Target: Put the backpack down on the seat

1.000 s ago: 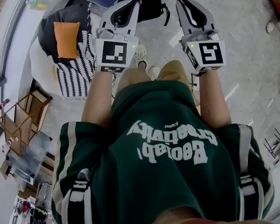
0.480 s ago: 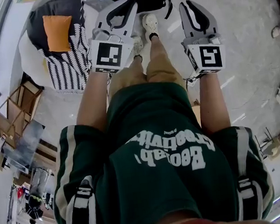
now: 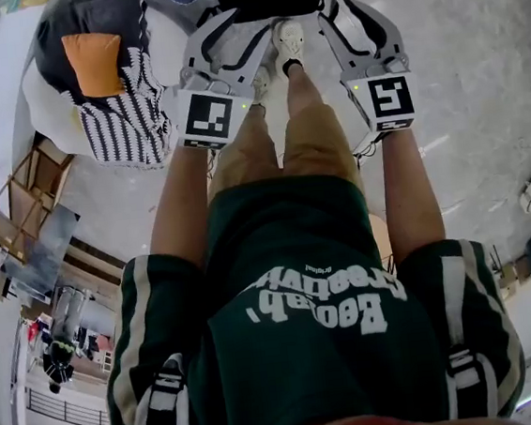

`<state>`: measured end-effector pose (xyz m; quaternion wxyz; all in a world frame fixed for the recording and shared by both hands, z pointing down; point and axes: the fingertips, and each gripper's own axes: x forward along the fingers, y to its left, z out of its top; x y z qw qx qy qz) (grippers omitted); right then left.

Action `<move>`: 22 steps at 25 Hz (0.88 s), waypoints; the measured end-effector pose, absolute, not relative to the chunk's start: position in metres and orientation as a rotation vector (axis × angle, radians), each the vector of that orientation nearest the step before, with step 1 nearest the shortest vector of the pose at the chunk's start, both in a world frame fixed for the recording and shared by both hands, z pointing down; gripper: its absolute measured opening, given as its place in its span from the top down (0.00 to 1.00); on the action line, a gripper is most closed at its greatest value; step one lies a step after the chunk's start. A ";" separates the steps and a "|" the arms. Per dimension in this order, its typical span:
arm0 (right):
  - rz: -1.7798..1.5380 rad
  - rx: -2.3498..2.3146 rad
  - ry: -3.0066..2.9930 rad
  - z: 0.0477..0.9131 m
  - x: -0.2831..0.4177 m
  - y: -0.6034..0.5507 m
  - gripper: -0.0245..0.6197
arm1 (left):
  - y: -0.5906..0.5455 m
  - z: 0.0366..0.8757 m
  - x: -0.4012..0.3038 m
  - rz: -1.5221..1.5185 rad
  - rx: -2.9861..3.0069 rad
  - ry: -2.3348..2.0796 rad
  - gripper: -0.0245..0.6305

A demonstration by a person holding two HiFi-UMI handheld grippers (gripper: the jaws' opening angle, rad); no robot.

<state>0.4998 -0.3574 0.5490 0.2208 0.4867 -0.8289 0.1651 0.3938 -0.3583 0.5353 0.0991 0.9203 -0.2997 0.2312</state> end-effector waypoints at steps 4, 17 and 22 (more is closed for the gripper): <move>0.549 1.218 -2.315 0.615 0.504 -0.381 0.64 | -0.385 0.590 0.408 0.702 2.672 -0.857 0.63; 0.704 1.069 -2.239 0.802 0.552 -0.414 0.56 | -0.420 0.780 0.402 0.870 2.427 -0.780 0.54; 0.750 1.023 -2.228 0.862 0.563 -0.428 0.55 | -0.419 0.849 0.394 0.955 2.340 -0.726 0.52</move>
